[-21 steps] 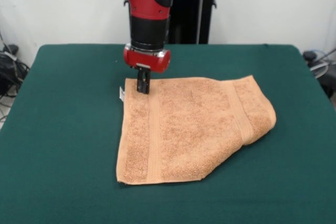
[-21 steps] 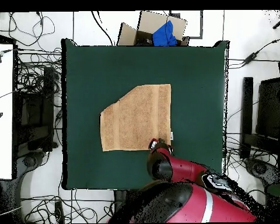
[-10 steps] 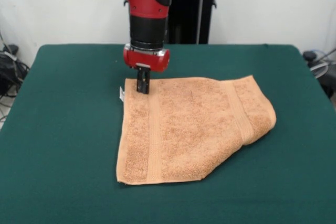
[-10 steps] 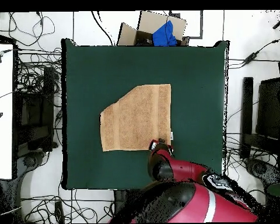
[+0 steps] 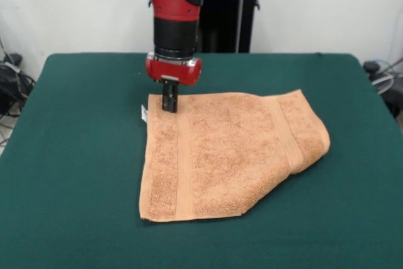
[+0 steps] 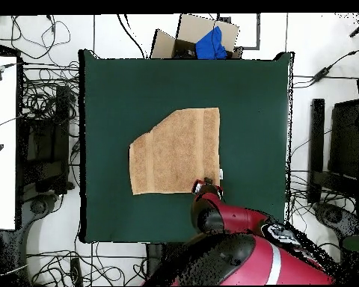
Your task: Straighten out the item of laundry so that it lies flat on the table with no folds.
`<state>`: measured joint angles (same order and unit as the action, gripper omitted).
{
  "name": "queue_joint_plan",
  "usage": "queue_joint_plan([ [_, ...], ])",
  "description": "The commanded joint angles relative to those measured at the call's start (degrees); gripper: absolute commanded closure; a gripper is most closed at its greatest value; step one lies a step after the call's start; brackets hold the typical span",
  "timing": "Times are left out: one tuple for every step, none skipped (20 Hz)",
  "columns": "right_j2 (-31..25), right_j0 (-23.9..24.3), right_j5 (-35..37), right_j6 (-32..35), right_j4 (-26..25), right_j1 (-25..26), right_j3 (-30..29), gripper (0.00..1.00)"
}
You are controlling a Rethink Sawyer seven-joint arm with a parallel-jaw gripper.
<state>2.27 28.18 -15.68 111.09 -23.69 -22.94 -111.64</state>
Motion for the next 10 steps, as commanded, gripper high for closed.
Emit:
queue_joint_plan([
  [4.9,5.2,12.5,-1.3,-2.4,11.1,9.4,1.0],
  [4.9,5.3,12.5,-1.4,-2.7,11.2,9.5,1.0],
  [4.7,5.8,12.6,-1.6,-3.2,11.4,9.8,1.0],
  [4.6,5.9,12.8,-1.6,-3.5,11.5,10.0,1.0],
  [4.4,6.3,12.9,-1.8,-4.0,11.7,10.3,1.0],
  [4.4,6.5,13.1,-1.9,-4.3,11.7,10.5,1.0],
  [4.3,6.7,13.3,-1.9,-4.7,11.7,10.7,1.0],
  [4.2,7.0,13.6,-2.0,-5.0,11.7,10.8,1.0],
  [4.0,7.4,14.0,-2.2,-5.5,11.6,10.9,1.0],
  [3.9,7.6,14.3,-2.3,-5.7,11.5,11.1,1.0],
])
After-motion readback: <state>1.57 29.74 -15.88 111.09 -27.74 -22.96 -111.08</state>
